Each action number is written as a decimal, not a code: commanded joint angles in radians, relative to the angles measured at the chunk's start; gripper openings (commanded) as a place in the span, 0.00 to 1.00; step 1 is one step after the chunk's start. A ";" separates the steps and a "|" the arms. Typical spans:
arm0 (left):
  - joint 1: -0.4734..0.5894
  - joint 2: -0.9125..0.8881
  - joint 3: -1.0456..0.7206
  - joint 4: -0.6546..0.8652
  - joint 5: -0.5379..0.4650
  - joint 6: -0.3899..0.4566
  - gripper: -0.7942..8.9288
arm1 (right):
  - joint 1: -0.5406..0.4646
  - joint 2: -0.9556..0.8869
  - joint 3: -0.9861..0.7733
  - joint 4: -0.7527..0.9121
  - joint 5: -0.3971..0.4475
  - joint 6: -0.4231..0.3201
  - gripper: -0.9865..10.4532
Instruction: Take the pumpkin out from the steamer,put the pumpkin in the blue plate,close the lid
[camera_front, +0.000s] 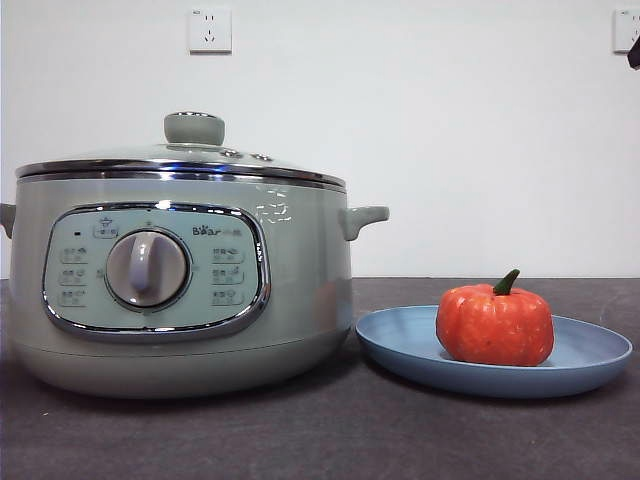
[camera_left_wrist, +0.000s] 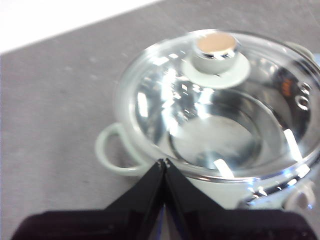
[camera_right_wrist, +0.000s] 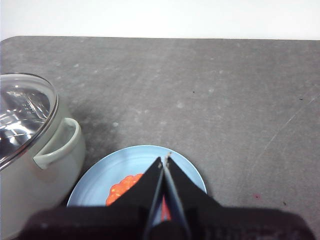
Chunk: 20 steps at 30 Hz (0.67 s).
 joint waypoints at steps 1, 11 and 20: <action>0.074 -0.121 -0.024 0.044 0.070 0.005 0.08 | 0.002 -0.002 -0.007 0.003 0.003 0.010 0.07; 0.332 -0.399 -0.412 0.486 0.124 0.000 0.08 | 0.002 -0.002 -0.007 0.003 0.003 0.010 0.07; 0.399 -0.416 -0.619 0.496 0.124 -0.071 0.08 | 0.002 -0.002 -0.007 0.003 0.003 0.010 0.07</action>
